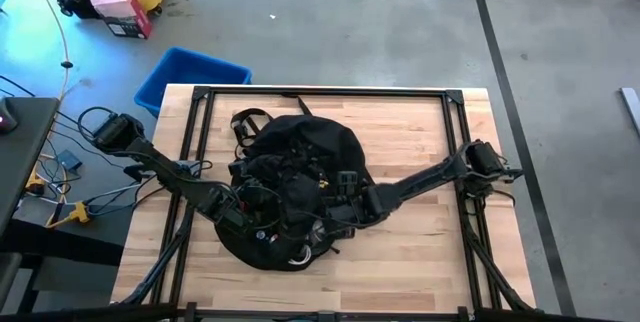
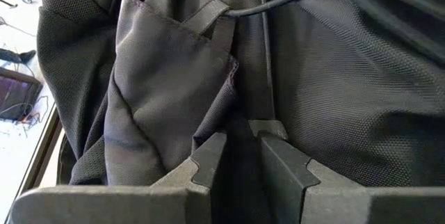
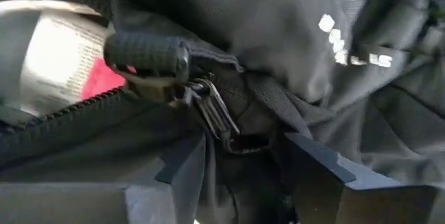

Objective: Unpack backpack
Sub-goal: Close the black backpack

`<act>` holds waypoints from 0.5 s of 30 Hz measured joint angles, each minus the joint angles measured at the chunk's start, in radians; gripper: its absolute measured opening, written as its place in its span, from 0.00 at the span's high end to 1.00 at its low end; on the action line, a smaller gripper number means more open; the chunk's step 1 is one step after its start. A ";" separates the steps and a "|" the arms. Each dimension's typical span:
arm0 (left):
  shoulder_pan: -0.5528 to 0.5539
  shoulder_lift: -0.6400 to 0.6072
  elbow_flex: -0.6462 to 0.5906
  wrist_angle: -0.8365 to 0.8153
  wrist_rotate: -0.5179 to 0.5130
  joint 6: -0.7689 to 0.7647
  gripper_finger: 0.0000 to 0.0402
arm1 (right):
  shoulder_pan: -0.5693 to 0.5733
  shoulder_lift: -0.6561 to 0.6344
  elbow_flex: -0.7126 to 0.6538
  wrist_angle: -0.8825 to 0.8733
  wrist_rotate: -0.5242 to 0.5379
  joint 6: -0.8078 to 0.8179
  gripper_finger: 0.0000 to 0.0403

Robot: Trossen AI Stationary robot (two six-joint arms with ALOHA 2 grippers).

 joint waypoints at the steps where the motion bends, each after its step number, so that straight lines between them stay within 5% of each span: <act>1: 0.000 0.000 0.000 0.000 0.000 0.000 0.84 | -0.008 0.000 -0.004 0.014 -0.023 -0.004 0.60; 9: 0.000 0.001 0.000 0.055 0.000 0.011 0.84 | -0.041 0.041 -0.004 0.057 -0.094 0.020 0.62; 15: -0.001 0.001 0.090 0.056 -0.039 0.092 0.84 | -0.032 0.075 -0.002 0.072 -0.112 0.032 0.88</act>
